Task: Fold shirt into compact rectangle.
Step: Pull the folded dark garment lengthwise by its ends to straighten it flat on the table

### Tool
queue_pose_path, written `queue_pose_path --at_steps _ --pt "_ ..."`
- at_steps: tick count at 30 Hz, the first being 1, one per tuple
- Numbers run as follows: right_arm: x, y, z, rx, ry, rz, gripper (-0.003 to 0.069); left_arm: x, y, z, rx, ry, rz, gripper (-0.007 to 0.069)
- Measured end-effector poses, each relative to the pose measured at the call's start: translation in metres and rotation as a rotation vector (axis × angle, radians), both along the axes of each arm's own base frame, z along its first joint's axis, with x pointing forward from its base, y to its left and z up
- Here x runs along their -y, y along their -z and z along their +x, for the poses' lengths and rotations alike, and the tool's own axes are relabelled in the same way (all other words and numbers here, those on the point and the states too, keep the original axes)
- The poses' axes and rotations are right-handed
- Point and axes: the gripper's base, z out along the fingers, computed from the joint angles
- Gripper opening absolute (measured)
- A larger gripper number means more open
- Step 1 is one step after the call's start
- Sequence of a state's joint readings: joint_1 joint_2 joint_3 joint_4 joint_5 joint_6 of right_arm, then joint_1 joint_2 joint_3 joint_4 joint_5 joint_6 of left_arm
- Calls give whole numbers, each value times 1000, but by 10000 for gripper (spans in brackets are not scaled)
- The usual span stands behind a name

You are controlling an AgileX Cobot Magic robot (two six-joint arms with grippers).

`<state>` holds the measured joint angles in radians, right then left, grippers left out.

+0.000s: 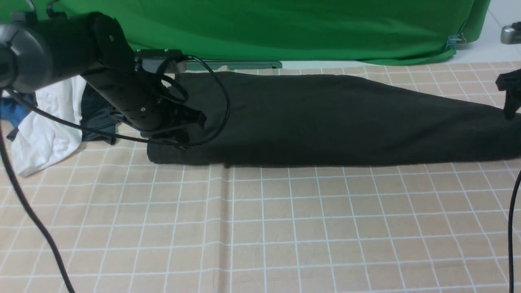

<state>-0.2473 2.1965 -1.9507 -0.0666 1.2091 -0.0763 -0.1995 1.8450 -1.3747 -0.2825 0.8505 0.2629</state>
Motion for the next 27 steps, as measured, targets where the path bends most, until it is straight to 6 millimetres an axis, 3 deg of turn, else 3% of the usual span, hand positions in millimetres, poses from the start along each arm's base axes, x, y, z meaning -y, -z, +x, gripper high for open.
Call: queue_pose_path --at_steps 5,8,13,17,20,23,24,27 --pt "16 3 -2 44 78 90 554 -2 -16 -14 22 -7 -21 19" --pt "21 19 4 63 106 162 554 -3 -21 -24 23 -9 -31 19" --pt "19 54 13 34 102 193 554 -5 -20 -35 14 -13 -30 19" --pt "12 61 17 28 34 182 537 -6 -18 -36 18 -18 -32 19" --pt "5 62 20 33 -30 168 431 -5 -18 -36 24 -22 -36 19" --pt "-1 61 22 36 -79 161 169 -5 -18 -36 25 -23 -40 19" --pt "-2 60 23 39 -91 158 115 -5 -19 -36 25 -24 -42 19" --pt "-1 54 24 33 -101 147 92 -5 -21 -37 27 -22 -43 19"
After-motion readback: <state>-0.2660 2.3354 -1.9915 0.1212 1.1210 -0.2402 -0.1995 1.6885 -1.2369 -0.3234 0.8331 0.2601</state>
